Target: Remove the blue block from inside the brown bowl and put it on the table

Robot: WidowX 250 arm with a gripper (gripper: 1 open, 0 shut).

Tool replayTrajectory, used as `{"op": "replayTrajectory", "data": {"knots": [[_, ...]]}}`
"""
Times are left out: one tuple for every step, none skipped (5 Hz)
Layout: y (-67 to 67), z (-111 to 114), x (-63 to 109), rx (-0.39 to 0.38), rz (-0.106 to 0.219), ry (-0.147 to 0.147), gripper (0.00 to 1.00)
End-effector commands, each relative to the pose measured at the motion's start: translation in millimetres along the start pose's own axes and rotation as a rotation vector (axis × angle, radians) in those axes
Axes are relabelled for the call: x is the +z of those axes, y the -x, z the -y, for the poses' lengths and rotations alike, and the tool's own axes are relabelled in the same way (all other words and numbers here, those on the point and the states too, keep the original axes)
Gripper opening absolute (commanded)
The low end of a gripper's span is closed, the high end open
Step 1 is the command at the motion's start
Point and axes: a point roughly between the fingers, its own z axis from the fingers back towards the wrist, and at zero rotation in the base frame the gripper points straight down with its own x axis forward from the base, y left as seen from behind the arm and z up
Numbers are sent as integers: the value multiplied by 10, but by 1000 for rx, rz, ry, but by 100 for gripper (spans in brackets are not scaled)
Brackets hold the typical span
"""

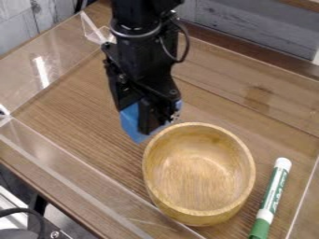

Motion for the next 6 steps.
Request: {"op": "replayTrajectory", "data": {"knots": [[-28, -40, 75, 6, 44, -6, 100], [-52, -64, 95, 10, 56, -3, 100], [-73, -81, 130, 17, 69, 3, 100], [-95, -97, 166, 24, 80, 8, 100], [-111, -123, 207, 24, 90, 11, 100], [-116, -140, 240, 16, 99, 15, 100]]}}
